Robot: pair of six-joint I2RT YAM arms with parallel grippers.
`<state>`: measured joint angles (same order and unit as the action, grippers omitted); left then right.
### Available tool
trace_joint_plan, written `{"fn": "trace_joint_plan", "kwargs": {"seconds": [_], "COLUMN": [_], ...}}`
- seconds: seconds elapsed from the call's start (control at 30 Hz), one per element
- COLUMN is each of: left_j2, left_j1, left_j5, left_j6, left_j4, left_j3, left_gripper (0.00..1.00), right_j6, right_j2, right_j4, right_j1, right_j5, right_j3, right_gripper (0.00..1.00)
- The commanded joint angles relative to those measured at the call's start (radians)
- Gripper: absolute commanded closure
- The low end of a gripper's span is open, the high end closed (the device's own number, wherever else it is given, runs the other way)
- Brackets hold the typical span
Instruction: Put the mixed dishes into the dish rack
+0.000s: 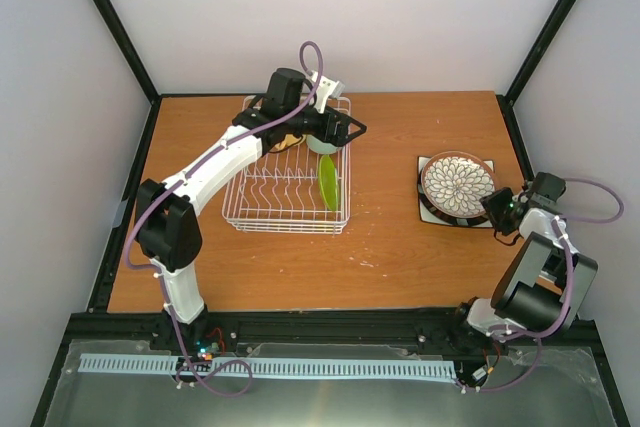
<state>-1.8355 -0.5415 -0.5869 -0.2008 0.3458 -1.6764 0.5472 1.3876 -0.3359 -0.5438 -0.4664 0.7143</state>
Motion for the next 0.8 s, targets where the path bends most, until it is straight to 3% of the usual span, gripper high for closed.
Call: {"fn": "trace_joint_plan", "kwargs": {"seconds": [0.0,0.27,0.5,0.77], "left_j2": [0.017,0.012,0.008,0.008], "left_j1": [-0.002,-0.002,-0.002,-0.001], "left_j5": [0.013,0.023,0.025,0.038], "left_j6": [0.027,0.032,0.028,0.025], "left_j4": [0.005,0.006,0.005,0.007], "left_j3": [-0.002,-0.003,0.000,0.006], "left_gripper": [0.00,0.00,0.00,0.00], "right_j6": [0.022,0.019,0.012,0.016], "right_j2": [0.034,0.078,0.099,0.071], "right_j4": [0.050,0.073,0.092,0.133], "right_j1": [-0.007,-0.007,-0.008,-0.007], "right_j5": [-0.027,-0.038,-0.056,-0.097], "right_j3": [-0.017,-0.013,-0.015,-0.038], "right_gripper": [0.61,0.69,0.96,0.97]}}
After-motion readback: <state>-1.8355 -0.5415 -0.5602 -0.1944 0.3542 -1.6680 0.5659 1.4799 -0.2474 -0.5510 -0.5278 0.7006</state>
